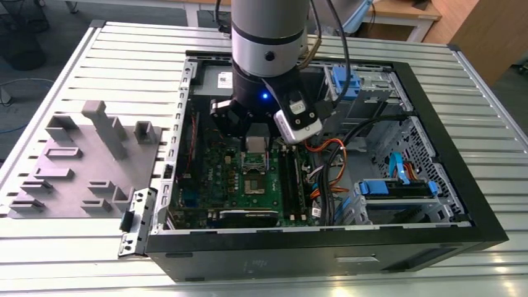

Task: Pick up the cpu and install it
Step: 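Place the cpu into insertion slot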

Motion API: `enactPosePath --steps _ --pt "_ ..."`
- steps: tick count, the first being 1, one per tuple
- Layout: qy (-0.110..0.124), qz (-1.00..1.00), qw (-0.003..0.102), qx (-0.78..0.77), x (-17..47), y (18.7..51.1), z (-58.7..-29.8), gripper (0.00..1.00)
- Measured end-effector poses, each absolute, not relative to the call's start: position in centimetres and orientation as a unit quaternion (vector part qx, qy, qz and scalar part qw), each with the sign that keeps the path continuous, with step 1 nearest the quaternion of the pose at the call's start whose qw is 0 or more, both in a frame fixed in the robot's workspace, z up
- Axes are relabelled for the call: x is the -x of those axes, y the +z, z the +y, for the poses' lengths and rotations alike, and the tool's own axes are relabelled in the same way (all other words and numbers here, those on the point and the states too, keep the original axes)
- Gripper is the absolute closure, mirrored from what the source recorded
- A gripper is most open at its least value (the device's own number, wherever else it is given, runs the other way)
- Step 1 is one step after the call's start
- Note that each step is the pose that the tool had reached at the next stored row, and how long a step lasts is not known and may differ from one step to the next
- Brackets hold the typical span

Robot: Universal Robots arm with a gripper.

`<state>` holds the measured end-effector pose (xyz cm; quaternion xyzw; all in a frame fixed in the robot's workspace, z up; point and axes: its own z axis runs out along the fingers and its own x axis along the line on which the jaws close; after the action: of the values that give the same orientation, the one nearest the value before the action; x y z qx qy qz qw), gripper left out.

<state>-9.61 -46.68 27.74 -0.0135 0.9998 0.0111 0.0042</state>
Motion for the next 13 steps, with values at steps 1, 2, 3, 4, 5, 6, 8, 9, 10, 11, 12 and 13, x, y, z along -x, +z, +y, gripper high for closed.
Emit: enactPosePath --steps 1,2,3,4,5,6,8,9,10,11,12,13 --pt "0.011 1.000 0.004 0.013 9.6 27.6 -46.8 0.53" --pt "0.011 1.000 0.004 0.013 9.6 27.4 -46.8 0.53" --pt "0.011 1.000 0.004 0.012 9.7 27.2 -46.9 0.53" --pt "0.011 1.000 0.004 0.011 9.7 27.0 -47.0 0.53" --pt "0.011 1.000 0.004 0.010 9.7 26.8 -47.1 0.53" --pt "0.011 1.000 0.004 0.009 9.7 26.7 -47.2 0.53" --pt "0.011 1.000 0.004 0.007 9.7 26.3 -47.5 0.53" --pt "0.011 1.000 0.004 0.005 9.7 26.1 -47.7 0.53" --pt "0.011 1.000 0.004 0.004 9.7 25.9 -47.8 0.53" --pt "0.011 1.000 0.004 0.003 9.8 25.8 -48.0 0.53" --pt "0.011 1.000 0.004 0.002 9.8 25.6 -48.2 0.53" --pt "0.011 1.000 0.004 0.001 9.8 25.4 -48.3 0.53"
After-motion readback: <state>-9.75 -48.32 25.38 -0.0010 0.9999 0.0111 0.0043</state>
